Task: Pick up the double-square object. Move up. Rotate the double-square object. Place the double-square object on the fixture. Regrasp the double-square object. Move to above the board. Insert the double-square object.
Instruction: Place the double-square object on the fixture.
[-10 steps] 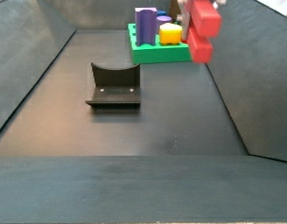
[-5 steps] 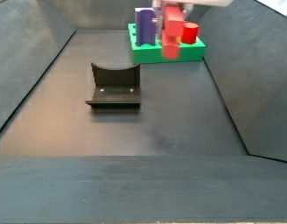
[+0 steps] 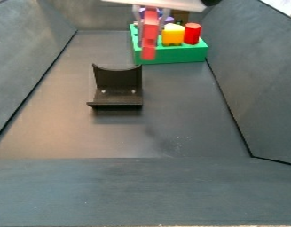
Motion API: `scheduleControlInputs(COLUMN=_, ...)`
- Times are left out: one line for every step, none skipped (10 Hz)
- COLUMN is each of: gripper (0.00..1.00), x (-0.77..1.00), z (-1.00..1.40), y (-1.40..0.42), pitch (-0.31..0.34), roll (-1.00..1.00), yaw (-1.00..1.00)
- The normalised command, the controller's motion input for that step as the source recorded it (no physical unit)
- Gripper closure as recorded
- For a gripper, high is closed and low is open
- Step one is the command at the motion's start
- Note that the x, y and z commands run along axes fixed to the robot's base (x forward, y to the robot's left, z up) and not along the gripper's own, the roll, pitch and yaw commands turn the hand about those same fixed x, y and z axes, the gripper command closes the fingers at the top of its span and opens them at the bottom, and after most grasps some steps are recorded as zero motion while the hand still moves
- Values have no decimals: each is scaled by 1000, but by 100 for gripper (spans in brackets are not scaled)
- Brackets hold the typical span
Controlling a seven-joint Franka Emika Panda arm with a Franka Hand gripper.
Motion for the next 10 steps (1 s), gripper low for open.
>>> scheduleControlInputs(gripper=100, x=1000, z=-91, y=-121, pitch=39, roll=-46, yaw=29)
scheduleControlInputs(gripper=100, x=900, z=-62, y=-74, pitch=54, roll=-46, yaw=31)
scheduleControlInputs(gripper=100, x=790, z=-44, y=-48, pitch=68, roll=-47, yaw=31)
scheduleControlInputs(gripper=100, x=652, z=-25, y=-31, pitch=87, roll=-49, yaw=34)
scheduleControlInputs(gripper=100, x=715, z=700, y=470, pitch=84, roll=-1000, yaw=5)
scheduleControlInputs(gripper=100, x=534, z=639, y=440, pitch=103, roll=-1000, yaw=-14)
scheduleControlInputs(gripper=100, x=448, z=526, y=354, pitch=108, roll=-1000, yaw=-25)
scheduleControlInputs(gripper=100, x=268, z=252, y=169, pitch=116, roll=-1000, yaw=-34)
scheduleControlInputs(gripper=100, x=167, z=81, y=109, pitch=117, roll=-1000, yaw=-40)
scheduleControlInputs(gripper=100, x=96, z=13, y=77, pitch=122, roll=-1000, yaw=-51)
